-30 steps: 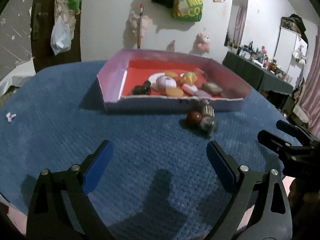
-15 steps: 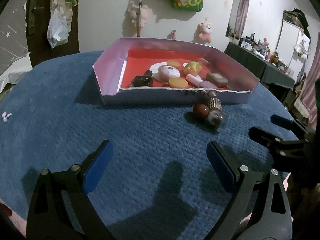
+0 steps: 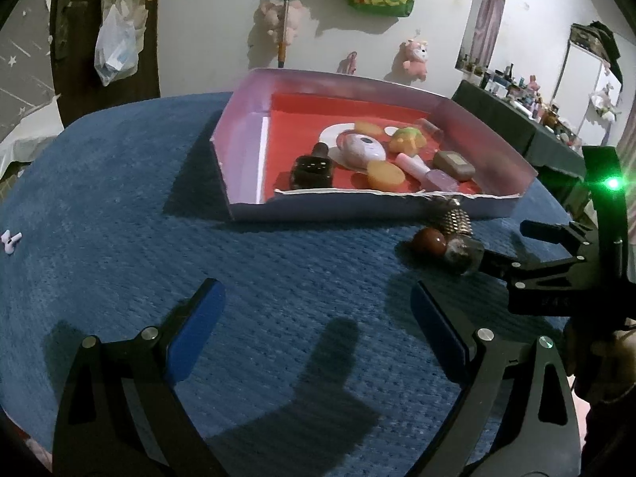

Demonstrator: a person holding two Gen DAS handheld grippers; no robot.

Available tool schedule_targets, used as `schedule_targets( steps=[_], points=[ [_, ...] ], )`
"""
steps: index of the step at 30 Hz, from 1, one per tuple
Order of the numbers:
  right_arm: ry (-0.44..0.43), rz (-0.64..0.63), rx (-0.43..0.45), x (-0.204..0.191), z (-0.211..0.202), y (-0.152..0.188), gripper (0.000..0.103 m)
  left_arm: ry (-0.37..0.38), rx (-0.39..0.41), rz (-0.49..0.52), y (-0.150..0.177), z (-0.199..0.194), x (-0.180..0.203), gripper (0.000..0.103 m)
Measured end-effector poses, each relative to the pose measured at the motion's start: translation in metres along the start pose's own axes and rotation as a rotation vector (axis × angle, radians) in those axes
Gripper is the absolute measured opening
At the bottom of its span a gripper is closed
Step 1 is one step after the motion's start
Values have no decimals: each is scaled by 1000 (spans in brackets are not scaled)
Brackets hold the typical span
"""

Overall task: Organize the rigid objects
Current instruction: 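Grasp the brown-capped glitter bottle with the left gripper while the right gripper grasps the silver studded cylinder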

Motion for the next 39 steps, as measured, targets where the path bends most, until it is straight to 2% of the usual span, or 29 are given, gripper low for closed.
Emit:
schedule_targets(
  steps=[5, 10, 16, 24, 28, 31, 34, 39],
  points=[
    [-40, -38, 28, -16, -2, -12, 103, 1, -4, -22, -5, 0, -9, 96],
    [-224, -107, 54, -45, 0, -22, 103, -9, 8, -32, -8, -5, -15, 96],
    [-237, -94, 71, -41, -6, -17, 103, 5, -10, -28, -11, -2, -7, 96],
    [-185, 27, 73, 7, -20, 13, 103, 41, -50, 11, -12, 19, 34, 96],
    [-168, 95, 60, 29, -20, 22, 103, -8, -73, 12, -10, 38, 50, 96],
    [-166, 110, 61, 37, -22, 27, 103, -44, -111, 9, -5, 50, 47, 95],
    [-160, 107, 62, 39, -24, 28, 103, -61, -97, 19, -2, 45, 37, 97],
    [-206, 103, 74, 30, -20, 20, 103, -3, -101, -15, -4, 24, 8, 97]
  ],
)
Point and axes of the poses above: each gripper's, at about its wrist camera, not at the fingertips, and z roughly the way its jaws point, x to its right, y to its underside, the point moved 1 cm from there along z, roughly the way its jaws point, and after that the axes turned 15 degrees about -z, right-handed, at the moved point
